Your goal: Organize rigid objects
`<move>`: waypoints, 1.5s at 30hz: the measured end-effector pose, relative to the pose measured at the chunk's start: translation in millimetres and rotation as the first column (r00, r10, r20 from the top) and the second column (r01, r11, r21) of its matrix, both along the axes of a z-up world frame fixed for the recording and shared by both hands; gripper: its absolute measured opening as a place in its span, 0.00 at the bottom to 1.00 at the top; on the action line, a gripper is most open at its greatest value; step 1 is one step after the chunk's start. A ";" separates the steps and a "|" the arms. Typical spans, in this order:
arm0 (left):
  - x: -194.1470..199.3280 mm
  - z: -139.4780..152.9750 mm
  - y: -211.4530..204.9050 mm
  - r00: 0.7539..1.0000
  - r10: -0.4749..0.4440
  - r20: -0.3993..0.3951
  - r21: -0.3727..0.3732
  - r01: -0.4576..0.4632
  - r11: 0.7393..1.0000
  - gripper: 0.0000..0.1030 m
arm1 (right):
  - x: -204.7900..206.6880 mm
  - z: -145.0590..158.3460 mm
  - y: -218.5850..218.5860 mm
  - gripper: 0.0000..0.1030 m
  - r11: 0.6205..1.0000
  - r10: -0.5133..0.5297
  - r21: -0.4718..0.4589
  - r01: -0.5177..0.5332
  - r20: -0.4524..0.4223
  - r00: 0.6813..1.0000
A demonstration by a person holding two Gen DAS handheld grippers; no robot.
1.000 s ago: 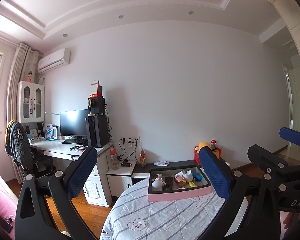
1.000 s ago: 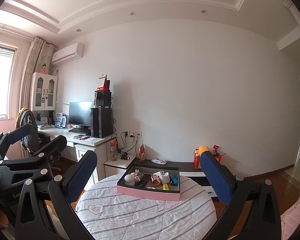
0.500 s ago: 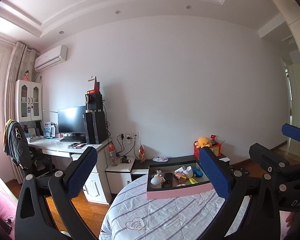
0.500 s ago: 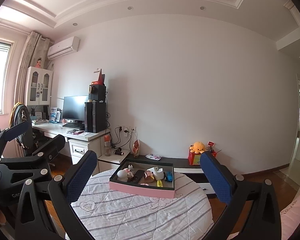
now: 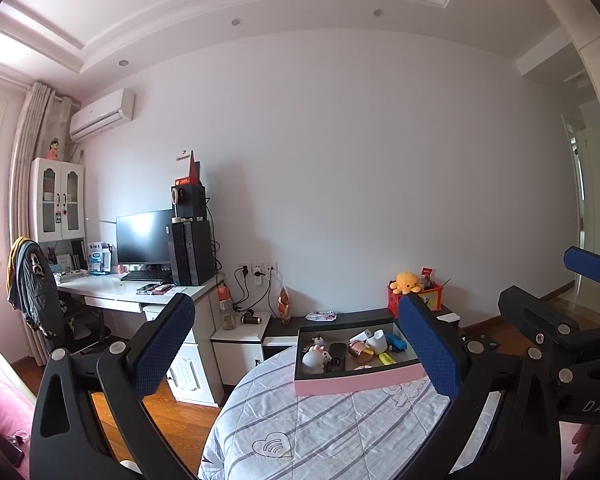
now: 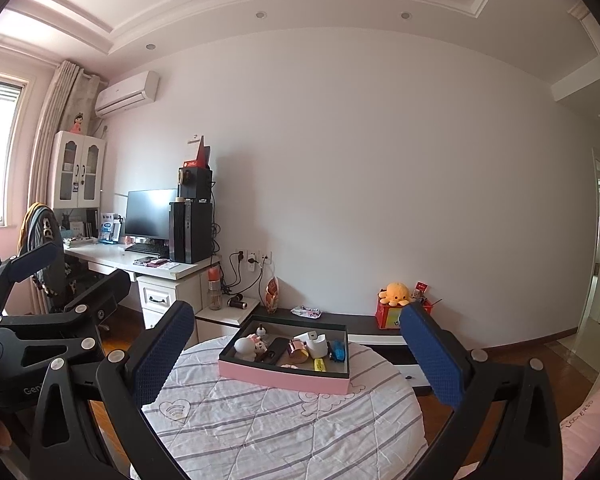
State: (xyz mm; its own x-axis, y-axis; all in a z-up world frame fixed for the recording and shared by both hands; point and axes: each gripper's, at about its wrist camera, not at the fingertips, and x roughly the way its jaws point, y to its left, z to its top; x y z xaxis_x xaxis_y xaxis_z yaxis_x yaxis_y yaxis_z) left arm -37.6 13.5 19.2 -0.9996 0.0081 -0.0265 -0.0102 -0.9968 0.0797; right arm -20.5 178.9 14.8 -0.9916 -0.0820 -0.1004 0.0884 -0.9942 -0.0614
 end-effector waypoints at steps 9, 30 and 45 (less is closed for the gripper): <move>1.8 -1.2 -3.2 1.000 0.002 0.000 -0.002 -0.002 1.000 1.00 | 2.0 1.1 0.2 1.00 1.000 0.002 0.002 -0.002 0.004 1.000; 3.7 -4.4 -8.6 1.000 0.006 0.002 0.002 -0.006 1.000 1.00 | -1.0 0.8 -0.5 1.00 1.000 0.001 0.010 -0.002 0.010 1.000; 3.2 -4.9 -10.9 1.000 0.010 0.010 -0.004 -0.009 1.000 1.00 | -1.2 1.1 -3.0 1.00 1.000 -0.001 0.020 0.001 0.014 1.000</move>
